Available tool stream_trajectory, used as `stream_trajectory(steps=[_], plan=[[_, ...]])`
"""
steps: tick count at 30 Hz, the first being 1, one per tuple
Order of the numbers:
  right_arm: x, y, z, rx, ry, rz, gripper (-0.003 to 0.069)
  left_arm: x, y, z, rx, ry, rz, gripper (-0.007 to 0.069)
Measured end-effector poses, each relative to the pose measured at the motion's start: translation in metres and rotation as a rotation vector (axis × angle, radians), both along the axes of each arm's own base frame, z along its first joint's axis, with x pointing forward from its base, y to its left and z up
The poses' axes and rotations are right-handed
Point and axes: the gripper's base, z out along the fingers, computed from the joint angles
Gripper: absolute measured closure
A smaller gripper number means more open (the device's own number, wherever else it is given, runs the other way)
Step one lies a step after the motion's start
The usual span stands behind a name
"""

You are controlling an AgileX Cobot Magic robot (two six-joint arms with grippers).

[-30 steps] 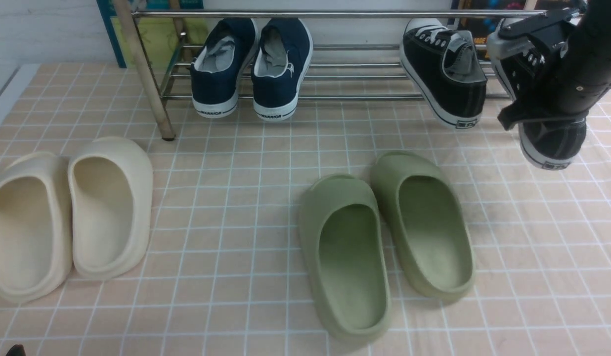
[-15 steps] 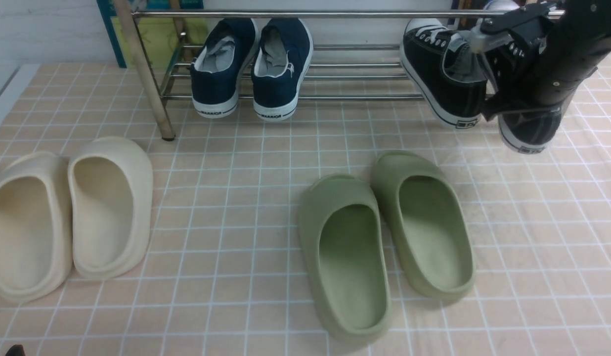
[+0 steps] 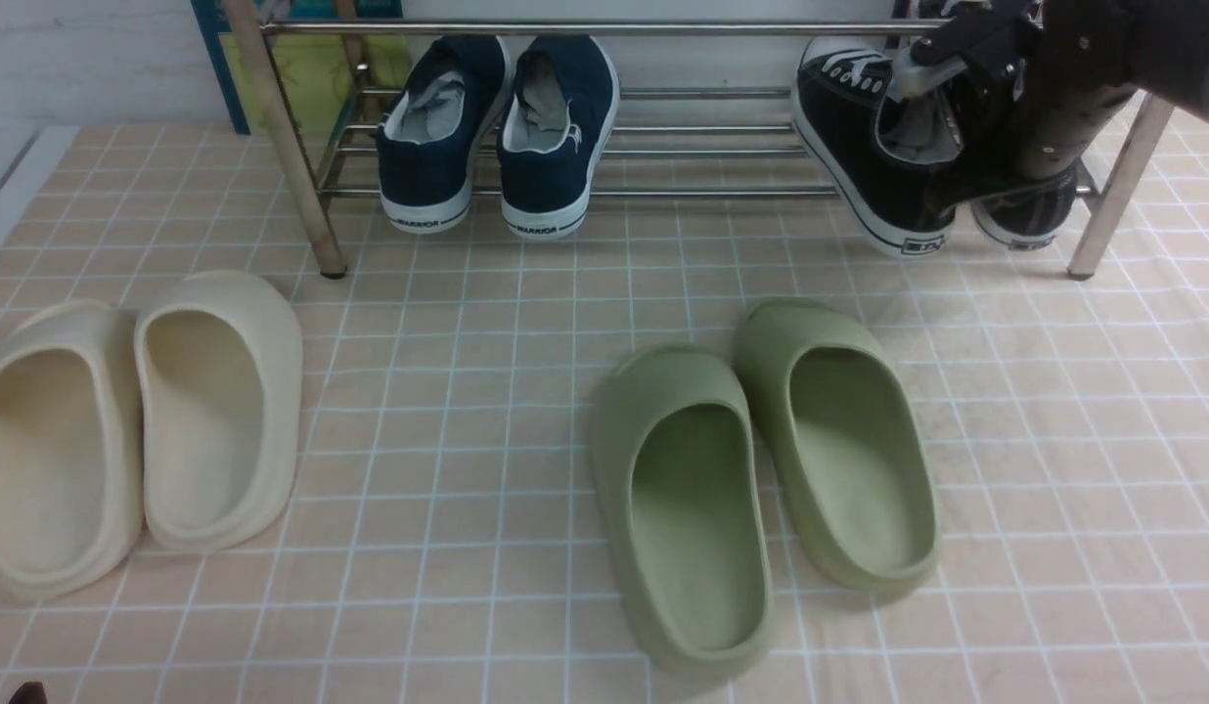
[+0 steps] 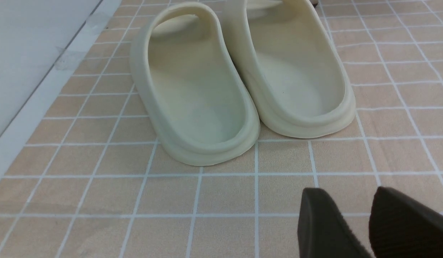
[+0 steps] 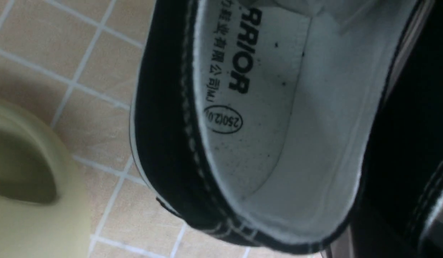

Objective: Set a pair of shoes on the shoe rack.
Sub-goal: Use the right arm to put a shoe into the shoe rack

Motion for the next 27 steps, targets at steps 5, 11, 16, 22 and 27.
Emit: stream_trajectory(steps=[5, 11, 16, 22, 27], plan=[[-0.003, 0.000, -0.003, 0.006, 0.048, -0.011, 0.0648, 0.000, 0.000, 0.000, 0.000, 0.000, 0.000, 0.0385], [0.002, 0.002, -0.002, 0.018, -0.002, 0.000, 0.0603, 0.000, 0.000, 0.000, 0.000, 0.000, 0.000, 0.0385], [0.009, 0.003, 0.005, 0.024, -0.098, 0.020, 0.0447, 0.000, 0.000, 0.000, 0.000, 0.000, 0.000, 0.0385], [-0.003, -0.001, 0.019, 0.031, -0.046, -0.033, 0.0227, 0.000, 0.000, 0.000, 0.000, 0.000, 0.000, 0.0385], [-0.032, -0.007, 0.063, 0.031, -0.025, -0.067, 0.0210, 0.000, 0.000, 0.000, 0.000, 0.000, 0.000, 0.0385]])
